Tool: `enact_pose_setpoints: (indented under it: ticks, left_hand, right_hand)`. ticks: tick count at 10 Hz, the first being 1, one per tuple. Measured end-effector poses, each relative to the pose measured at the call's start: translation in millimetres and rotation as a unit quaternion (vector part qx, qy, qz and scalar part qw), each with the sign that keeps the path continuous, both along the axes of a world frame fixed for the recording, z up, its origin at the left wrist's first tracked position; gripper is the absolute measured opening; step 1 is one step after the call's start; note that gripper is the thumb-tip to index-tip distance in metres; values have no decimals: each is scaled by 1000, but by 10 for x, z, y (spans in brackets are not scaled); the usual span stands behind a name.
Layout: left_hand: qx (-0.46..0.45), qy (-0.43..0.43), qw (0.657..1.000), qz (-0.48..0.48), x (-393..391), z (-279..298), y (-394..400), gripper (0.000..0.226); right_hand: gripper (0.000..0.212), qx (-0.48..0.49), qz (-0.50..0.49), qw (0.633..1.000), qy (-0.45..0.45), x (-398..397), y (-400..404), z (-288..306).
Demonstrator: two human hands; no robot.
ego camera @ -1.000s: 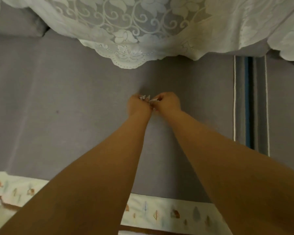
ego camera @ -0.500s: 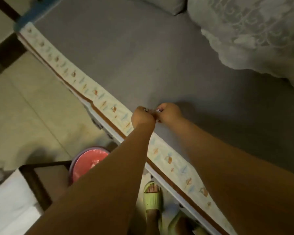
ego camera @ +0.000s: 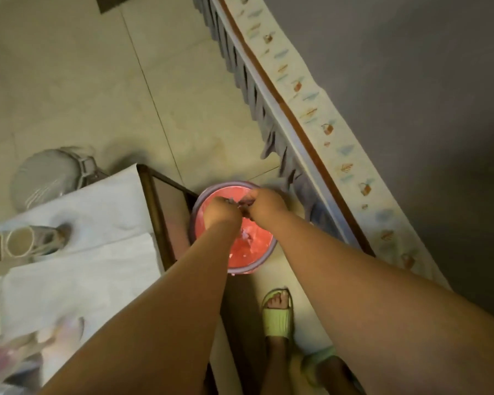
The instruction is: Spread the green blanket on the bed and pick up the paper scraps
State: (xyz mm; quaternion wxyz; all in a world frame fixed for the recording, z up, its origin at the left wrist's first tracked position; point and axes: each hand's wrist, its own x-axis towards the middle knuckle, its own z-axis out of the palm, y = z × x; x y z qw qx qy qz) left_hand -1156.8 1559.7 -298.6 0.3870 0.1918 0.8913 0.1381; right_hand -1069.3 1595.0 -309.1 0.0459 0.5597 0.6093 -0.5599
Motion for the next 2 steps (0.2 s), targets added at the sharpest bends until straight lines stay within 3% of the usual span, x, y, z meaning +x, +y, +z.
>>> enact_pose_setpoints:
  ticks: [1,2]
  left_hand:
    - [-31,22,993,-110,-196,-154,-172,49]
    - [-63,-3,992,-108,-287,-211,-221,55]
  right_hand:
    - [41,-13,26,1000,-5,-182,-141,-151]
    - [38,-17,-29,999,-7,-276,-207,-279]
